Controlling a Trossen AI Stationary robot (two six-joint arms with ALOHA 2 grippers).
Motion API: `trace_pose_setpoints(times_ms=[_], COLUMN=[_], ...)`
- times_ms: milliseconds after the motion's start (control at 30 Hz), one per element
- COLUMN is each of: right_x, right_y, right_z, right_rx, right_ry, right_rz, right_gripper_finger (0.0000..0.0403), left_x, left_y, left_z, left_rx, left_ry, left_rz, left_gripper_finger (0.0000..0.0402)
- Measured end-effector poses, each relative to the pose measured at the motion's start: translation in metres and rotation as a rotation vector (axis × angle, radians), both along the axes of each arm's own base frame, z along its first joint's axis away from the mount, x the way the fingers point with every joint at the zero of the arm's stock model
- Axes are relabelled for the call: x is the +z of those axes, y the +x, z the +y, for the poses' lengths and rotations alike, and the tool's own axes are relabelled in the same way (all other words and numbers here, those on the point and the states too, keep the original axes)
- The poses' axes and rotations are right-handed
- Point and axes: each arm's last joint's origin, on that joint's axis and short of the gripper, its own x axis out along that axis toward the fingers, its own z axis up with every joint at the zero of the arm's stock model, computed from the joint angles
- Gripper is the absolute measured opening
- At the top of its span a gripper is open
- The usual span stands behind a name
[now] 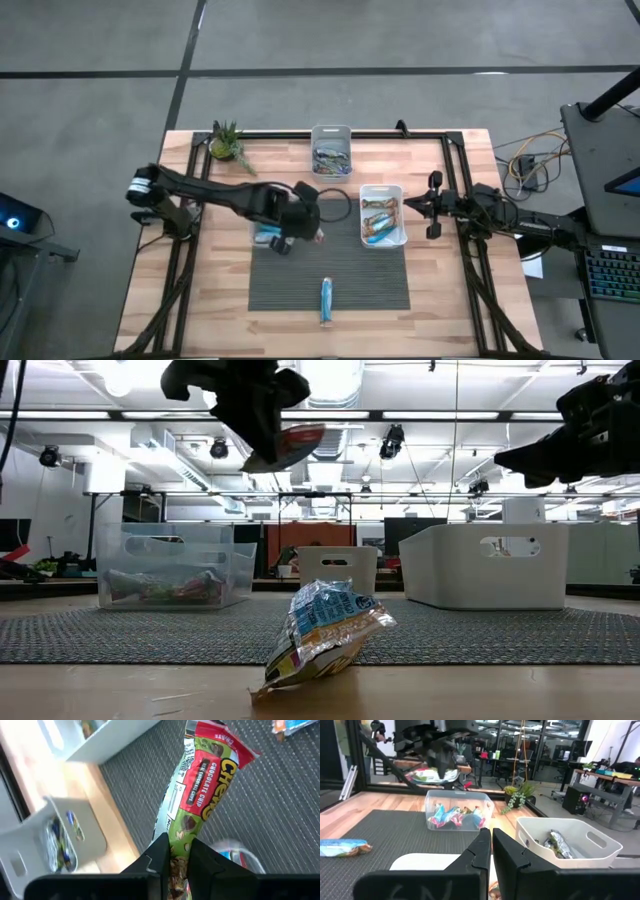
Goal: Pick and place Granola Bars by type
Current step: Put the red granola bar into the transparent bin
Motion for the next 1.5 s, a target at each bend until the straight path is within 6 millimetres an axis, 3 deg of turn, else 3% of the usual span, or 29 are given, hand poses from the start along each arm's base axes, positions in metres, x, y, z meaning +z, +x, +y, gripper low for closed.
trace_pose_setpoints(times_ms=[300, 567, 1033, 1500], right_x=[0.000, 0.000, 0.000, 0.000], right_y=[0.000, 0.000, 0.000, 0.000], right_z=[0.000, 0.000, 0.000, 0.000], right_rx=[0.001, 0.001, 0.001, 0.001], right_ry=[-0.002, 0.001, 0.001, -0.001], right_rz=[0.004, 0.004, 0.004, 0.004], right_gripper_finger=[0.0009, 0.0009, 0.0009, 0.0009], left_x=[0.012, 0.009, 0.004, -0.028], left_y=[-0.014, -0.027, -0.042, -0.048], left_z=[0.029, 0.056, 0.083, 0.100], left_rx=[0.223, 0.528, 0.607, 0.682], left_ry=[-0.084, -0.230, -0.332, -0.339], left_rz=[0.020, 0.100, 0.255, 0.295], left_gripper_finger=[0.0032, 0.0032, 0.0031, 0.0031])
